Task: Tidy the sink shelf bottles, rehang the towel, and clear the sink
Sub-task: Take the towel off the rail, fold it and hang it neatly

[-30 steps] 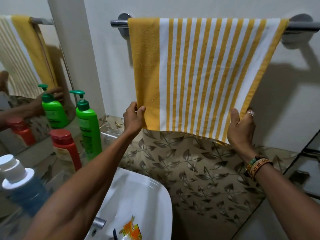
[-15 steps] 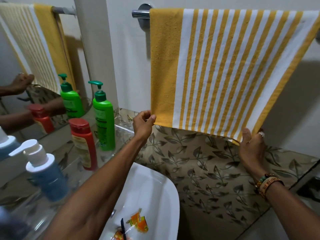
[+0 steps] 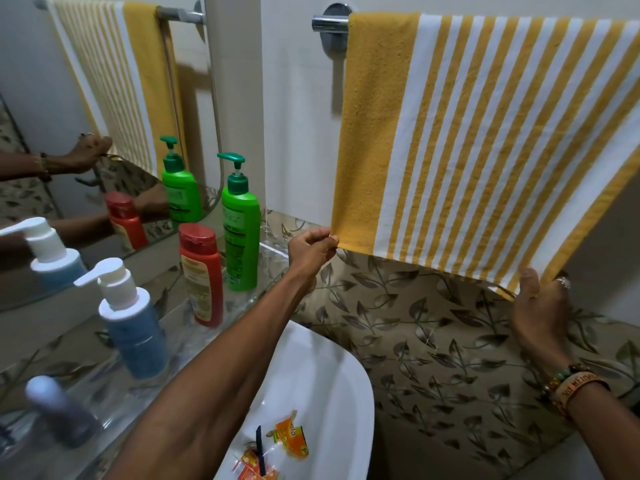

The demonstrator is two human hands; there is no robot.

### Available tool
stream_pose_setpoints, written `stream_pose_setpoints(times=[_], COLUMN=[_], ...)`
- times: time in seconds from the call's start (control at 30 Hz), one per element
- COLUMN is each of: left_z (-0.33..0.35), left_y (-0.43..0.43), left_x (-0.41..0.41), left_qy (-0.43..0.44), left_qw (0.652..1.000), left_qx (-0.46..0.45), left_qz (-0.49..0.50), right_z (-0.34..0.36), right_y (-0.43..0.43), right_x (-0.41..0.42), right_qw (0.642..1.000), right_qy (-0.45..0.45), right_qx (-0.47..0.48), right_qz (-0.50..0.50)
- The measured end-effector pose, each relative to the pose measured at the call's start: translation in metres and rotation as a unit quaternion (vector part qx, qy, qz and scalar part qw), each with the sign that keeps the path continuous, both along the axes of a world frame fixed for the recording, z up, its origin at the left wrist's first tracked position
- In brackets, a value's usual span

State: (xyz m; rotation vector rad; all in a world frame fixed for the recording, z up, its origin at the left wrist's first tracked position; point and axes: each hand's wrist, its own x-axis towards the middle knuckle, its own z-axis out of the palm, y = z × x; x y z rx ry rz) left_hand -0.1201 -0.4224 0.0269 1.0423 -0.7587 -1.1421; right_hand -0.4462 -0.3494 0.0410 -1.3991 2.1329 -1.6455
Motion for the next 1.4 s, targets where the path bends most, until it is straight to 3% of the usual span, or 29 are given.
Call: stream_pose_setpoints(times=[0.23,0.47,0.63,1.0,1.13,1.23,1.4], left_z=[-0.01,-0.012,-0.019,-0.015,-0.023,-0.022,-0.007], left_y=[0.003,0.01,0.015,0.008,0.003,0.002,-0.004], left_x=[0.008,0.022,0.03,0.018,0.011,0.003,-0.001], left_qy=[0.01,0.174,0.236,0.334,0.305,0.227,0.063], left_qw=[0.998,0.961,0.934,0.925,0.942,0.967,0.995], left_qx=[0.033,0.088,0.084,0.051,0.062,0.075,-0.029], left_qz=[-0.047,-0.196,-0.255,-0.173,-0.127,-0.087,-0.078], right_z=[0.002,0.004,0.004,0.0,-0.001,-0.001,-0.004], right_y=[0.001,0.002,0.0,-0.003,-0.002,-0.002,-0.002], right_x=[0.001,0.004,0.002,-0.001,-0.002,-0.004,-0.007], right_qw=[1.0,1.0,1.0,1.0,1.0,1.0,1.0], right_qy=[-0.009,-0.016,-0.004,-0.006,0.001,-0.001,0.0], right_qx=[0.0,-0.003,0.001,0.007,-0.003,-0.005,-0.01], right_qz=[0.015,0.011,0.008,0.014,0.018,0.021,0.019])
